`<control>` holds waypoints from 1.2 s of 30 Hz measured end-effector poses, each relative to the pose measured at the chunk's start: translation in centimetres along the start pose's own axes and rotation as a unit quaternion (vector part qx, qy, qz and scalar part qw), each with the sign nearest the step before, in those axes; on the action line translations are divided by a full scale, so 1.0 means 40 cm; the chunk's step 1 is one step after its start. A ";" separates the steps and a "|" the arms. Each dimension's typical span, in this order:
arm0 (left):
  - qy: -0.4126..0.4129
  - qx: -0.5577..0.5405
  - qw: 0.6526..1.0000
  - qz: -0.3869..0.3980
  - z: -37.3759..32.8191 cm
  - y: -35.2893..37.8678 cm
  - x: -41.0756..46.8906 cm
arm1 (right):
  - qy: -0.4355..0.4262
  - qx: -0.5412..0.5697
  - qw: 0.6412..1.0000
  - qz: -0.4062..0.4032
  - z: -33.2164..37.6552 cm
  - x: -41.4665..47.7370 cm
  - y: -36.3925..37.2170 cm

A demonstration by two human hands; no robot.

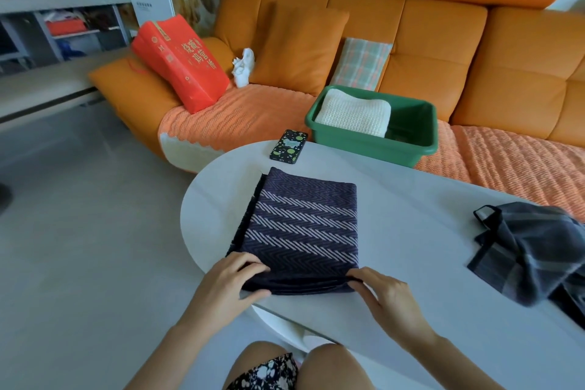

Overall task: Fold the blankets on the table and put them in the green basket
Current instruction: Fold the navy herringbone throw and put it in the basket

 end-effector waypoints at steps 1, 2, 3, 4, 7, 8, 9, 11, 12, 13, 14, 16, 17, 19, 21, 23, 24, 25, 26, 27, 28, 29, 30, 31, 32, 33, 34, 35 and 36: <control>0.004 -0.005 1.000 -0.011 -0.009 0.004 -0.008 | 0.014 0.005 1.000 -0.002 0.001 -0.012 -0.010; 0.008 -0.007 1.000 -0.020 -0.016 0.007 -0.016 | 0.028 0.012 1.000 -0.004 0.005 -0.021 -0.021; 0.011 -0.006 1.000 -0.025 -0.022 0.009 -0.023 | 0.037 0.015 0.999 -0.008 0.010 -0.028 -0.030; 0.015 -0.004 1.000 -0.027 -0.027 0.010 -0.029 | 0.043 0.019 0.999 -0.010 0.015 -0.034 -0.038; 0.013 -0.012 0.999 -0.029 -0.038 0.001 -0.035 | 0.059 0.023 0.998 -0.002 0.020 -0.047 -0.053; 0.011 -0.019 0.999 -0.032 -0.043 -0.004 -0.033 | 0.068 0.028 0.997 0.001 0.018 -0.050 -0.058; 0.010 -0.028 0.999 -0.036 -0.049 -0.011 -0.030 | 0.075 0.034 0.997 0.004 0.014 -0.052 -0.063; 0.008 -0.052 0.997 -0.052 -0.064 -0.030 -0.022 | 0.091 0.047 0.995 0.006 0.005 -0.052 -0.075; 0.005 -0.069 0.996 -0.062 -0.073 -0.042 -0.015 | 0.105 0.057 0.993 0.005 0.000 -0.047 -0.082; 0.001 -0.084 0.994 -0.074 -0.082 -0.054 -0.005 | 0.118 0.070 0.991 0.001 -0.005 -0.038 -0.091; -0.004 -0.097 0.992 -0.087 -0.092 -0.063 0.010 | 0.131 0.086 0.988 -0.005 -0.012 -0.027 -0.097; -0.027 -0.118 0.987 -0.108 -0.106 -0.074 0.050 | 0.161 0.130 0.978 -0.018 -0.026 0.013 -0.106; -0.044 -0.128 0.984 -0.117 -0.110 -0.076 0.077 | 0.174 0.152 0.973 -0.028 -0.035 0.041 -0.108; -0.083 -0.134 0.979 -0.131 -0.108 -0.073 0.142 | 0.201 0.173 0.963 -0.045 -0.062 0.108 -0.102; -0.120 -0.133 0.975 -0.133 -0.098 -0.063 0.217 | 0.222 0.164 0.960 -0.054 -0.103 0.183 -0.082; -0.142 -0.123 0.973 -0.133 -0.090 -0.053 0.297 | 0.244 0.131 0.959 -0.056 -0.154 0.260 -0.058; -0.152 -0.114 0.973 -0.133 -0.086 -0.050 0.339 | 0.258 0.110 0.959 -0.054 -0.179 0.297 -0.047; -0.165 -0.107 0.972 -0.129 -0.081 -0.046 0.381 | 0.268 0.092 0.958 -0.052 -0.203 0.333 -0.036; -0.179 -0.102 0.971 -0.124 -0.073 -0.038 0.420 | 0.275 0.079 0.957 -0.050 -0.224 0.364 -0.024; -0.192 -0.098 0.969 -0.118 -0.062 -0.022 0.460 | 0.285 0.068 0.955 -0.048 -0.248 0.393 -0.010; -0.207 -0.094 0.968 -0.109 -0.051 -0.006 0.490 | 0.303 0.058 0.950 -0.043 -0.267 0.411 0.005; -0.223 -0.086 0.966 -0.100 -0.039 0.012 0.512 | 0.320 0.042 0.946 -0.028 -0.281 0.420 0.019; -0.238 -0.073 0.964 -0.090 -0.023 0.035 0.531 | 0.333 0.018 0.943 0.001 -0.301 0.424 0.041; -0.252 -0.052 0.963 -0.077 -0.007 0.060 0.546 | 0.330 -0.010 0.943 0.039 -0.319 0.422 0.062; -0.267 -0.022 0.962 -0.055 0.007 0.081 0.553 | 0.318 -0.029 0.944 0.083 -0.332 0.415 0.082; -0.277 0.009 0.960 -0.037 0.018 0.100 0.552 | 0.298 -0.034 0.948 0.110 -0.342 0.406 0.095; -0.271 0.038 0.961 -0.040 0.021 0.110 0.548 | 0.282 -0.017 0.953 0.111 -0.344 0.400 0.101; -0.247 0.058 0.966 -0.061 0.015 0.115 0.537 | 0.264 0.009 0.959 0.101 -0.336 0.396 0.099; -0.210 0.064 0.972 -0.084 0.003 0.119 0.520 | 0.232 0.024 0.968 0.090 -0.331 0.391 0.097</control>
Point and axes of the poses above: each hand's wrist, its own x-axis towards the middle knuckle, its own y-axis out of the palm, z = x × y, the point moved 1 cm from there along x, towards the middle knuckle, and after that the axes turned 9 degrees about -y, right-handed, at the moved point
